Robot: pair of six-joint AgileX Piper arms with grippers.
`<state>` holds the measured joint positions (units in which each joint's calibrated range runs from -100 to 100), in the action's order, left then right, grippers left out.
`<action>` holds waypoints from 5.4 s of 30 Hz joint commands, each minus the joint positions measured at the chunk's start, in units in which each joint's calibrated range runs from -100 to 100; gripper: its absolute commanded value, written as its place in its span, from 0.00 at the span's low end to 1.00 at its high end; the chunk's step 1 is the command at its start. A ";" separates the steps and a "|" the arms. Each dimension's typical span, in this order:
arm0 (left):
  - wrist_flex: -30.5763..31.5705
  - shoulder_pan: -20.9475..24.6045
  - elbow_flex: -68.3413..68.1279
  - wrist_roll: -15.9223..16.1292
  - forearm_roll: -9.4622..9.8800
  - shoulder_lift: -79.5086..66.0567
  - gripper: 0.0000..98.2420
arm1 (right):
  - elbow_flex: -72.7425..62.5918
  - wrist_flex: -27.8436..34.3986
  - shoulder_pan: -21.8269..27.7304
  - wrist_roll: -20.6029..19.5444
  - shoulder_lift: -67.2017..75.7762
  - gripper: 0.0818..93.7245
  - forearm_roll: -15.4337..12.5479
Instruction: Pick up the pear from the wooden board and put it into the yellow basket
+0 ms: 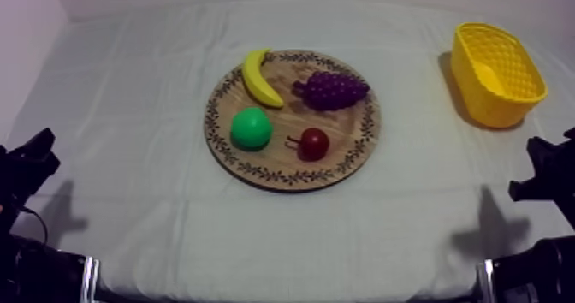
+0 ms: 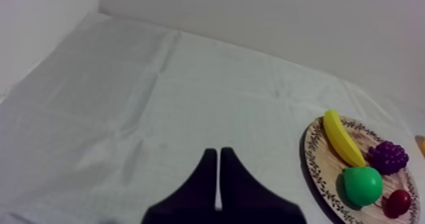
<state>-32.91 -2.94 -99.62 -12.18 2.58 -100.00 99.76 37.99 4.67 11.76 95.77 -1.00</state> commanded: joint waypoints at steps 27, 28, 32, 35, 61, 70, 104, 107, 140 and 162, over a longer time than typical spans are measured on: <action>0.01 0.01 -0.05 -0.01 -0.01 0.00 0.00 | 0.02 -0.01 0.00 -0.35 -0.02 0.00 0.00; 0.01 0.01 -0.05 -0.01 -0.01 0.00 0.00 | 0.02 -0.01 0.00 -0.34 -0.02 0.00 0.00; 0.01 0.01 -0.05 -0.01 -0.01 0.00 0.00 | 0.02 -0.01 0.00 0.23 -0.02 0.00 0.00; 0.01 0.01 -0.05 -0.01 -0.01 0.00 0.00 | 0.02 0.11 -0.19 -1.00 -0.02 0.01 -0.12; 0.01 0.01 -0.05 -0.01 -0.01 0.00 0.00 | -47.55 12.42 -1.84 -6.56 -26.11 0.00 -9.09; 0.01 0.01 -0.05 0.00 -0.01 0.00 0.00 | -68.95 19.94 -12.33 -10.86 -48.20 0.00 -6.74; 0.01 0.01 -0.05 -0.01 -0.01 0.00 0.00 | -102.99 37.17 -29.51 -25.88 -100.49 0.00 -2.10; 0.01 0.01 -0.05 -0.01 -0.01 0.00 0.00 | -103.66 38.20 -29.93 -27.17 -103.15 0.00 -1.65; 0.01 0.01 -0.05 -0.01 -0.01 0.00 0.00 | -112.60 42.81 -35.04 -30.67 -118.13 0.97 -4.78; 0.01 0.01 -0.05 -0.01 -0.01 0.00 0.00 | -121.73 43.92 -35.28 -30.06 -139.39 0.99 -6.42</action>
<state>-32.91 -2.94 -99.62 -12.18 2.58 -100.00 -21.59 81.58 -30.59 -18.36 -42.26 -7.30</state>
